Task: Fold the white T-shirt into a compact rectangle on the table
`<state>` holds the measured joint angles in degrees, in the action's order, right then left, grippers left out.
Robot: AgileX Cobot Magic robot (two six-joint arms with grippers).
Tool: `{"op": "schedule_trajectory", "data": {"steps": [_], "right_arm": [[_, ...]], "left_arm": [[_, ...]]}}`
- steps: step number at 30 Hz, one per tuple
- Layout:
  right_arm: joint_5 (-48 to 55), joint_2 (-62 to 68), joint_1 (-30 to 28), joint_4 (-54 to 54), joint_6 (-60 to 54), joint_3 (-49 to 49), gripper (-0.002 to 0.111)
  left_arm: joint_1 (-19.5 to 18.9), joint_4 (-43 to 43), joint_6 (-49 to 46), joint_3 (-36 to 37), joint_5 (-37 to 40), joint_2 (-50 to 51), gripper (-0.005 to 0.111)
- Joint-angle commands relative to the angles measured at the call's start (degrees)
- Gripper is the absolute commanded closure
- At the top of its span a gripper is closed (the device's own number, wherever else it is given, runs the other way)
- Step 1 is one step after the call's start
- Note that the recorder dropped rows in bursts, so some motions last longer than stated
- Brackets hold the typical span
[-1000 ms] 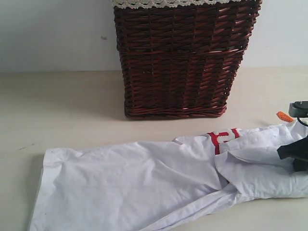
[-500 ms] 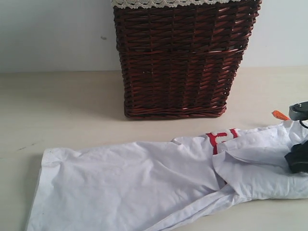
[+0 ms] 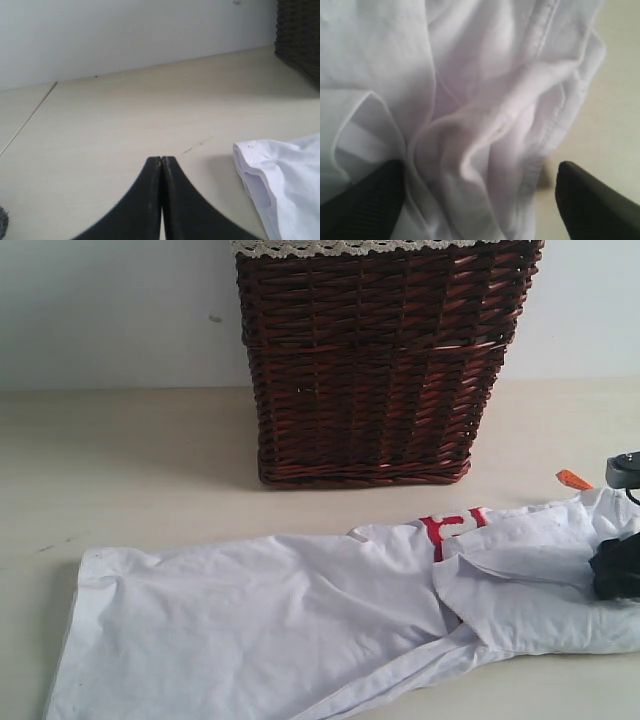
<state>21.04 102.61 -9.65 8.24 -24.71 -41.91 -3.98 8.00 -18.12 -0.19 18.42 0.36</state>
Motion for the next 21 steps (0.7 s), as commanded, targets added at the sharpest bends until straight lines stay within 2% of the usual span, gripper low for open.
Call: {"op": "schedule_trajectory", "data": {"steps": [1, 3, 4, 5, 6, 8, 13, 21], "right_arm": [[2.05, 4.29, 0.17, -0.8, 1.01, 0.94, 0.032], [3.34, 6.03, 0.17, -0.8, 2.11, 0.94, 0.045], [4.61, 6.55, 0.17, -0.8, 2.11, 0.94, 0.062], [4.9, 6.59, 0.17, -0.8, 2.11, 0.94, 0.072], [5.14, 6.59, 0.17, -0.8, 2.11, 0.94, 0.092], [5.14, 6.48, 0.17, -0.8, 2.11, 0.94, 0.108], [8.93, 0.73, -0.11, -0.8, -1.78, 0.94, 0.108], [17.37, -7.15, -8.86, 0.99, -10.69, 0.94, 0.108]], "left_arm": [[0.0, 0.17, -0.06, 0.19, -0.48, -0.36, 0.106], [0.0, 0.17, -0.06, 0.19, -0.48, -0.36, 0.106], [0.0, 0.17, -0.06, 0.19, -0.48, -0.36, 0.106], [0.0, 0.17, -0.06, 0.19, -0.48, -0.36, 0.106], [0.0, 0.17, -0.06, 0.19, -0.48, -0.36, 0.106], [0.0, 0.17, -0.06, 0.19, -0.48, -0.36, 0.106], [0.0, 0.17, -0.06, 0.19, -0.48, -0.36, 0.106], [0.0, 0.17, -0.06, 0.19, -0.48, -0.36, 0.106]]}}
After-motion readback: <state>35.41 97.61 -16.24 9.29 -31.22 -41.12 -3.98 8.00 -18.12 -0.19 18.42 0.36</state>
